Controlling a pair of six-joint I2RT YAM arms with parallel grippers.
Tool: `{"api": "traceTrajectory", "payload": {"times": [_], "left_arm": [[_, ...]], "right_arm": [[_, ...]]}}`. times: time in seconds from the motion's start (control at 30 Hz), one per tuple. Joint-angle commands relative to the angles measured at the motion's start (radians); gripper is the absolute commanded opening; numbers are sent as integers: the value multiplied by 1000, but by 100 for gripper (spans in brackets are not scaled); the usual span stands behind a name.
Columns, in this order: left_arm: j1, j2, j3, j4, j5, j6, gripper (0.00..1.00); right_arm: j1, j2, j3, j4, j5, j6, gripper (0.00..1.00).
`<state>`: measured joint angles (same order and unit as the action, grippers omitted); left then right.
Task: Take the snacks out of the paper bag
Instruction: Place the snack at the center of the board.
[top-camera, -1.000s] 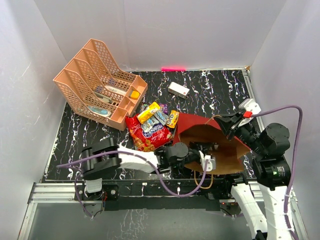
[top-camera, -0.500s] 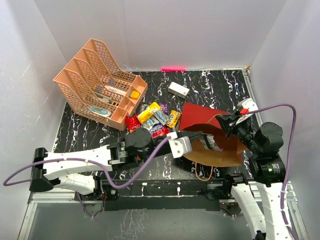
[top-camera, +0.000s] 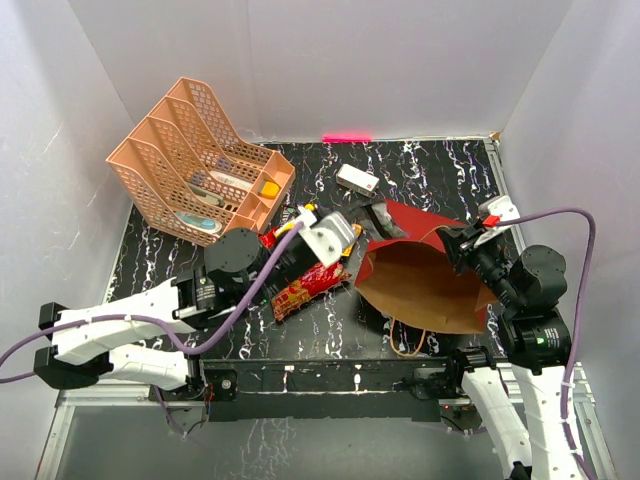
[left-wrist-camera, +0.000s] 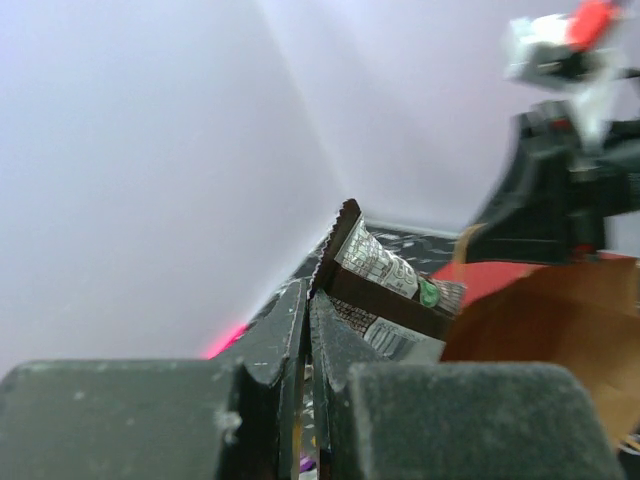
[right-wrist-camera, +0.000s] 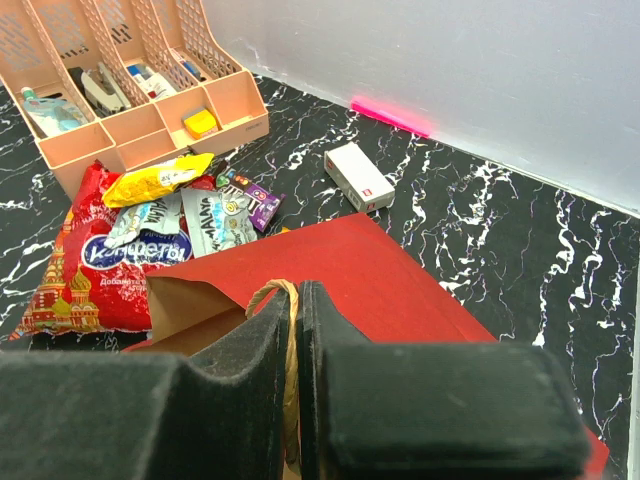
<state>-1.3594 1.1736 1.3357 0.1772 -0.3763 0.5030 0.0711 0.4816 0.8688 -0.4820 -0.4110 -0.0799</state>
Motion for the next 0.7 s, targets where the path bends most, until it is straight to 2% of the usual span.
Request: {"api": "traceTrajectory", "payload": {"times": [0.0, 0.2, 0.37, 0.53, 0.67], "left_arm": [[115, -16, 54, -25, -180, 11, 0], [365, 3, 18, -71, -161, -238, 0], [538, 100, 9, -146, -33, -481, 0], [635, 228, 0, -158, 122, -672, 0], [650, 286, 13, -147, 149, -731, 0]], "right_arm": [[1, -12, -2, 58, 26, 6, 8], [2, -16, -4, 54, 21, 12, 8], [2, -18, 5, 43, 18, 16, 8], [2, -8, 35, 29, 30, 41, 8], [2, 21, 80, 14, 18, 80, 8]]}}
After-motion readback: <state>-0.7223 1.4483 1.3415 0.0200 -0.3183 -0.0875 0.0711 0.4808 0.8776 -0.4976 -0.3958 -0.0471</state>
